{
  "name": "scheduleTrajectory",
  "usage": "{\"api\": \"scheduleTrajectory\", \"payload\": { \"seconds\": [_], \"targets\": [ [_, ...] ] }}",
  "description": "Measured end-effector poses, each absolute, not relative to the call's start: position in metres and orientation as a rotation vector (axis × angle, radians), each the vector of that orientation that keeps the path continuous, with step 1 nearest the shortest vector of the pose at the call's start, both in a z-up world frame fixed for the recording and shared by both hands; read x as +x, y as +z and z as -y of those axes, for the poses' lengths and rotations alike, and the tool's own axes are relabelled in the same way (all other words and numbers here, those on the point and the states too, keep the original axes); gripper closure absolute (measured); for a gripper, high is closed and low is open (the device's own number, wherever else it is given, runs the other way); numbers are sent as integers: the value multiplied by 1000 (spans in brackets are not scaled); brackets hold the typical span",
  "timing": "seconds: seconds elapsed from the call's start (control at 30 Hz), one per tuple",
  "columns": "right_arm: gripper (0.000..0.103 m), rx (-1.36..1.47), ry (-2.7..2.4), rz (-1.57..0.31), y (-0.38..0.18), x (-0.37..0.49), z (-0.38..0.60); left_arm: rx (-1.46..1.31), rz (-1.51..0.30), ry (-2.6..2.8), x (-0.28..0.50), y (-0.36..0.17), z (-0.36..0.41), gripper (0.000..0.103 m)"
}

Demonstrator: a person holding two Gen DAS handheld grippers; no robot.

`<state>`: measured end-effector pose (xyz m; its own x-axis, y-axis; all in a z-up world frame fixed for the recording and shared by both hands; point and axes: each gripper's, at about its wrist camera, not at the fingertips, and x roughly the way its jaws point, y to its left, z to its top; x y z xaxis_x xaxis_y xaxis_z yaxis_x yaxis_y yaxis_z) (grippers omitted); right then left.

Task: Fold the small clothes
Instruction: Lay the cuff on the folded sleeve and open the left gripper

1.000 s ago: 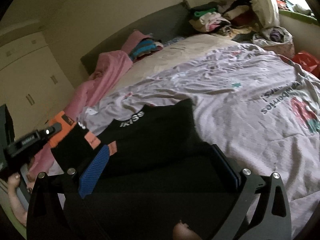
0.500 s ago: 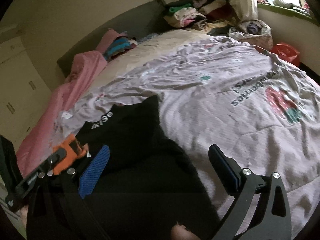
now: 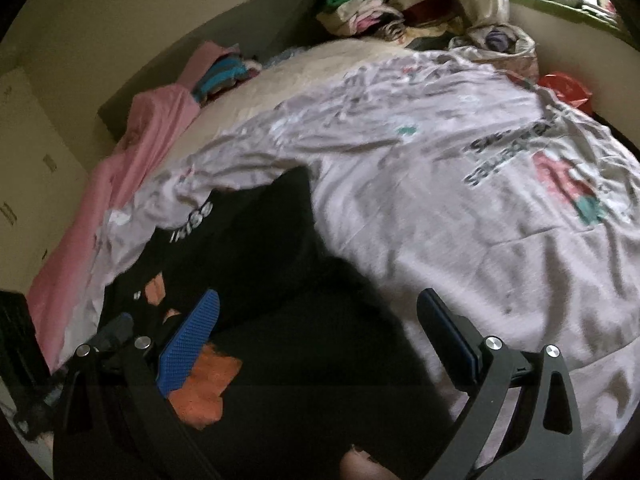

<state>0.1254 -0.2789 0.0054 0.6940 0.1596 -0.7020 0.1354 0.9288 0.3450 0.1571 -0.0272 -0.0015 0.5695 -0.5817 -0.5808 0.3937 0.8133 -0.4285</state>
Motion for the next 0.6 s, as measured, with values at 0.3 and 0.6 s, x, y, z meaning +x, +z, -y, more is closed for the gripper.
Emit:
{"api": "scheduleTrajectory", "payload": {
  "seconds": [0.3,0.6],
  "targets": [
    [5,301,189,-930,-24,135,213,-252,-775,-347,174,1,-24,31],
    [57,203,262,-983,-46,137,167,-309,-723,-180,178,5,-87,19]
  ]
}}
